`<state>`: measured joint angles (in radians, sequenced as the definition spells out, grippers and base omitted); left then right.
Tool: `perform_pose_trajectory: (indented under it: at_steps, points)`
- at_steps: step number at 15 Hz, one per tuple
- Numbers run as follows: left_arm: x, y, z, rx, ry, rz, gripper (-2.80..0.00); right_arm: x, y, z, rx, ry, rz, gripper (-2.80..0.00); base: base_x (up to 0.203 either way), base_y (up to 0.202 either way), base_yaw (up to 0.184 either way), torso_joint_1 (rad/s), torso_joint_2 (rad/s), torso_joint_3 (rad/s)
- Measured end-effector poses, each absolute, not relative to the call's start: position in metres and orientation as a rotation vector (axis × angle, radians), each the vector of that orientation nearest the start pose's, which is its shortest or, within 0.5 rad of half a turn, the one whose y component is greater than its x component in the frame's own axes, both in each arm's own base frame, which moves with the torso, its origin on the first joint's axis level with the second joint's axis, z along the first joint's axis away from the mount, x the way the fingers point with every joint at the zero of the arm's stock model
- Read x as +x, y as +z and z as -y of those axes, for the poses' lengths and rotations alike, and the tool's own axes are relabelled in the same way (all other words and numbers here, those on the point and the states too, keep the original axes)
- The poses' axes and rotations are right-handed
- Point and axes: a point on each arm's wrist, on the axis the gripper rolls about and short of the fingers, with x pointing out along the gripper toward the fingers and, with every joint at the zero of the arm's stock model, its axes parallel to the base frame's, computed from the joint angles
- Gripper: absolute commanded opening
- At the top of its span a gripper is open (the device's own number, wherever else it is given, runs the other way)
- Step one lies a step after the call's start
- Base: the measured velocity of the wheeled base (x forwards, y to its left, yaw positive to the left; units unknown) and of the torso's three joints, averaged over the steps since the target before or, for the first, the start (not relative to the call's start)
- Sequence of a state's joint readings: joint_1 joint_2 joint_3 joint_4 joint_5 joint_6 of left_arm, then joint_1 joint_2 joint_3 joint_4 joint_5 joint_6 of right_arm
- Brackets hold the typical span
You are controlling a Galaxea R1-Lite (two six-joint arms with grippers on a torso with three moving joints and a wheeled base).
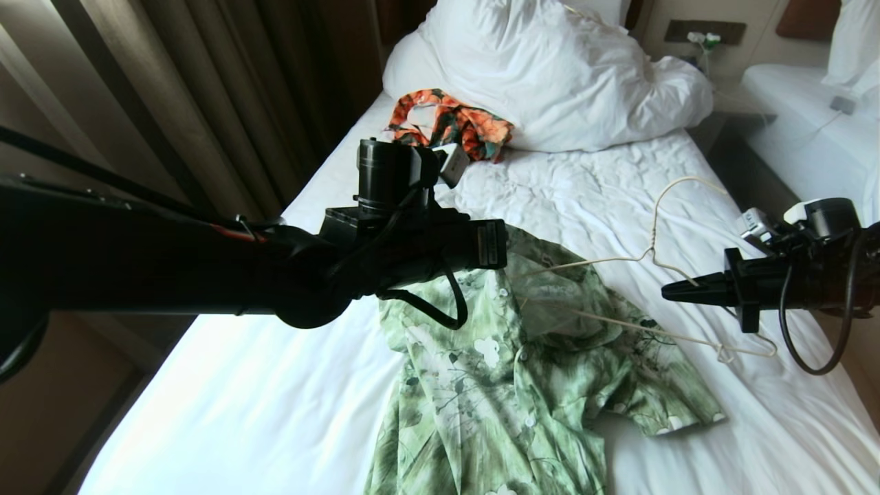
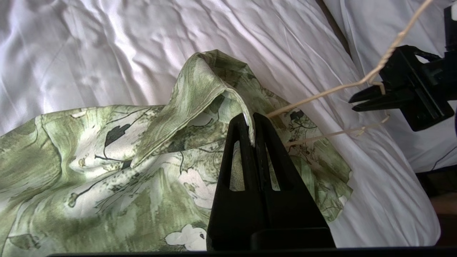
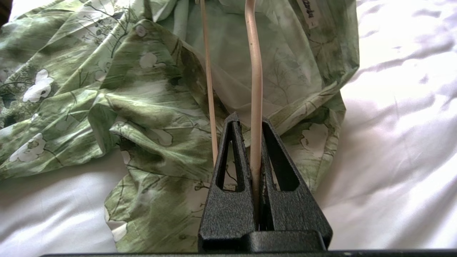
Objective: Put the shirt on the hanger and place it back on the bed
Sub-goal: Hook one side of the shirt onto the hanger
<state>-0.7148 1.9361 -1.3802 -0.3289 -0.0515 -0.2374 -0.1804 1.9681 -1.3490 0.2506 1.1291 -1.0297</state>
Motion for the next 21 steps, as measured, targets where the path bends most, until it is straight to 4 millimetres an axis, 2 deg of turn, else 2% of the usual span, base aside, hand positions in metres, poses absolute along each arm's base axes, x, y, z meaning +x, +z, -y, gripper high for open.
perform_pose_trajectory:
  at_steps: [5, 10, 13, 18, 21]
  points:
    - [0.273, 0.238, 0.278, -0.140, -0.775, -0.296, -2.80, 0.364, 0.173, 0.033, -0.366, 1.124, -0.195, -2.80, 0.000, 0.000, 0.000, 0.000, 0.00, 0.000]
    - [0.249, 0.249, 0.300, -0.143, -0.803, -0.260, -2.80, 0.357, 0.186, -0.001, -0.344, 1.201, -0.191, -2.80, 0.000, 0.000, 0.000, 0.000, 0.00, 0.000]
    - [0.216, 0.259, 0.318, -0.143, -0.852, -0.239, -2.80, 0.340, 0.202, -0.017, -0.316, 1.231, -0.192, -2.80, 0.000, 0.000, 0.000, 0.000, 0.00, 0.000]
    - [0.158, 0.277, 0.325, -0.117, -0.935, -0.254, -2.80, 0.312, 0.217, -0.042, -0.325, 1.303, -0.165, -2.80, 0.000, 0.000, 0.000, 0.000, 0.00, 0.000]
    - [0.136, 0.288, 0.330, -0.113, -0.974, -0.243, -2.80, 0.299, 0.226, -0.055, -0.334, 1.341, -0.143, -2.80, 0.000, 0.000, 0.000, 0.000, 0.00, 0.000]
